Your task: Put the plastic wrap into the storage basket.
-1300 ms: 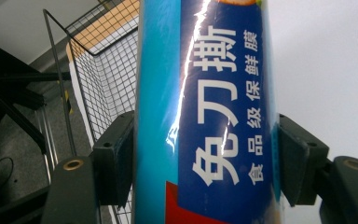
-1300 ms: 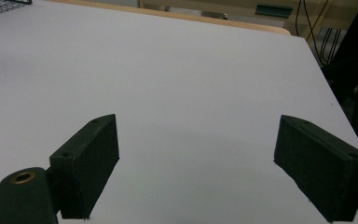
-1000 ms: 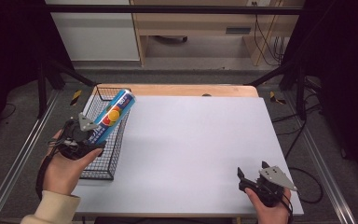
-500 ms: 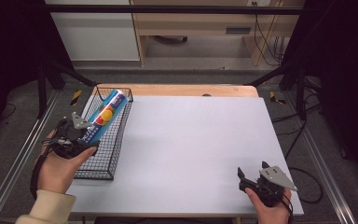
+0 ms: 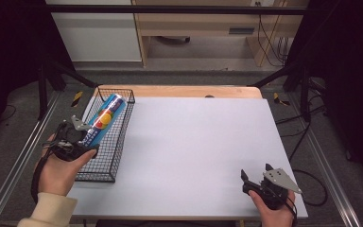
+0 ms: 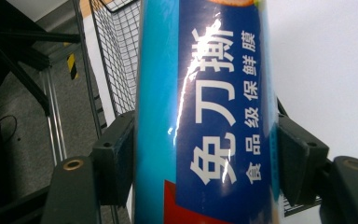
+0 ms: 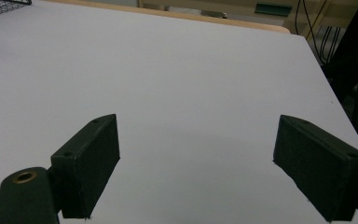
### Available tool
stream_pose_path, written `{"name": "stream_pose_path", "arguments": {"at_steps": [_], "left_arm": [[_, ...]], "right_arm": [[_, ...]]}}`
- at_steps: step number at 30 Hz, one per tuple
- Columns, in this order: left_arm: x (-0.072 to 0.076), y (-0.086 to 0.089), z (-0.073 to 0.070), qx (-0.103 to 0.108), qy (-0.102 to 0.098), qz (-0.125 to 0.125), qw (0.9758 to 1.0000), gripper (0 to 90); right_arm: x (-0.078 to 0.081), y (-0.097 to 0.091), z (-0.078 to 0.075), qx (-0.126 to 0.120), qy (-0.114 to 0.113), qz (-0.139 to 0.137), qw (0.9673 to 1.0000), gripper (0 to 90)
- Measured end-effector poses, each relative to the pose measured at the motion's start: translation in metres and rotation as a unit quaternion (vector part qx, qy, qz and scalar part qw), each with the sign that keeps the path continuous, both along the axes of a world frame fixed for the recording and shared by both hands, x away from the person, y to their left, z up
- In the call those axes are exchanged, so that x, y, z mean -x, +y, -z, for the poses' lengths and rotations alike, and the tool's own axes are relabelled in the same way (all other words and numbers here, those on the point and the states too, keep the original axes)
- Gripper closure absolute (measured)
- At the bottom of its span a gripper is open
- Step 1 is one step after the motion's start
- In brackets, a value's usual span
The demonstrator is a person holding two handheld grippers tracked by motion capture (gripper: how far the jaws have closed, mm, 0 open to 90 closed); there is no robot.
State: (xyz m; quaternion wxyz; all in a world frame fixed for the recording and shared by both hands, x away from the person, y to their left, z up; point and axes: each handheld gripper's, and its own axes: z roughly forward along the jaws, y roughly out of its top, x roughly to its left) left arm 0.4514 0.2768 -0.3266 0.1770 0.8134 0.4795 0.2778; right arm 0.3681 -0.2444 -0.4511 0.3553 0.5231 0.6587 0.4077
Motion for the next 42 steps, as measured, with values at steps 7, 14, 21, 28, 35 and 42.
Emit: {"name": "stream_pose_path", "arguments": {"at_steps": [7,14,21,28,35,42], "left_arm": [[-0.003,0.0,0.004,0.001,0.013,-0.006,0.9999,32.1],[-0.007,0.002,0.008,0.001,0.024,-0.014,0.9996,32.1],[-0.01,0.003,0.016,0.0,0.04,-0.016,0.9991,32.2],[-0.014,0.007,0.02,0.014,0.048,-0.031,0.9983,32.1],[-0.015,0.008,0.022,0.017,0.054,-0.028,0.998,32.1],[-0.018,0.012,0.025,0.016,0.066,-0.036,0.9971,32.1]], "right_arm": [[0.0,0.0,0.0,-0.001,0.001,0.0,1.0,14.8],[0.0,0.0,0.0,-0.004,0.0,-0.001,1.0,15.0],[0.0,0.0,0.0,-0.005,0.0,-0.002,1.0,15.1],[0.0,0.0,0.0,-0.005,0.001,-0.003,1.0,15.1],[0.0,0.001,0.0,-0.005,0.001,-0.004,1.0,15.1],[0.0,0.0,0.0,-0.004,0.001,-0.005,1.0,15.2]]}}
